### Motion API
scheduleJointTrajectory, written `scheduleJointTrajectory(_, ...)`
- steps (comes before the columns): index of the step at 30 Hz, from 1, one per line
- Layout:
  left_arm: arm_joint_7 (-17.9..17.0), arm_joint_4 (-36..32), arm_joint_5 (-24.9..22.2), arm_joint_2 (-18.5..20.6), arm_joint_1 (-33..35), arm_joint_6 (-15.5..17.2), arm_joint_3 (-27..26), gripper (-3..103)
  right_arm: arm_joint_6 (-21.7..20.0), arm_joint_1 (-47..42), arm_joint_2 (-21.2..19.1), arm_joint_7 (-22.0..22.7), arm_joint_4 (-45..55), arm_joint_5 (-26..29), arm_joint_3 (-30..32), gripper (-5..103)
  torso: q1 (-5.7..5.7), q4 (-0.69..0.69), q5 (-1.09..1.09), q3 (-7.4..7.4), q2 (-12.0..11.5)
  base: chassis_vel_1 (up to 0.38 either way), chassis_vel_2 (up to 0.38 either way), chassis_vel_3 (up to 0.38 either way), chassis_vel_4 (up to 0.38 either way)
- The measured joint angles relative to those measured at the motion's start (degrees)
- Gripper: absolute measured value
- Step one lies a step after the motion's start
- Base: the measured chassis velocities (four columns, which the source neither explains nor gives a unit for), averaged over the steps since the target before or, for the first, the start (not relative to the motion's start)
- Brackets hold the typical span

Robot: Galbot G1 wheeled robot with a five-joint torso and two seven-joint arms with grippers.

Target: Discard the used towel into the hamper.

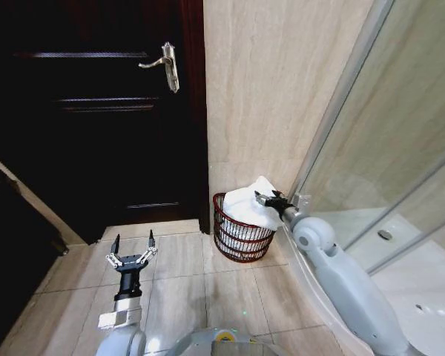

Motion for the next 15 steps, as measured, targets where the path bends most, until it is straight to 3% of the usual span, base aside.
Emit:
scheduleJointTrajectory(2,-0.02,0.08,-0.04,0.20,0.08,-0.10,-0.04,100,0.65,1.11,1.12,-1.47,-4.94,-0.16,-1.67,99,0.00,0.01,0.01,0.00,0.00,0.000,0.000,0.000,0.000)
scheduleJointTrajectory(4,-0.03,0.08,-0.04,0.21,0.10,-0.11,-0.04,100,0.82,1.22,1.30,-1.69,-5.71,-0.40,-1.87,99,0.00,0.01,0.01,0.00,0.00,0.000,0.000,0.000,0.000)
scheduleJointTrajectory(6,-0.04,-0.05,-0.20,0.11,0.08,-0.12,-0.10,100,2.18,1.20,2.09,-2.59,-9.10,-4.08,-2.50,100,0.00,0.02,0.01,0.01,0.00,0.000,0.000,0.000,0.000)
scheduleJointTrajectory(10,-0.05,0.03,-0.84,0.12,-0.29,-0.04,-0.28,100,3.14,-1.11,1.34,-3.20,-9.16,-10.21,-1.43,100,0.00,0.00,0.02,0.01,0.00,0.000,0.000,0.000,0.000)
scheduleJointTrajectory(15,-0.04,0.96,-0.76,0.20,-0.62,-0.02,0.25,100,3.74,-3.37,-0.20,-1.89,-6.26,-12.20,0.46,100,0.00,-0.01,0.01,0.00,0.00,0.000,0.000,0.000,0.000)
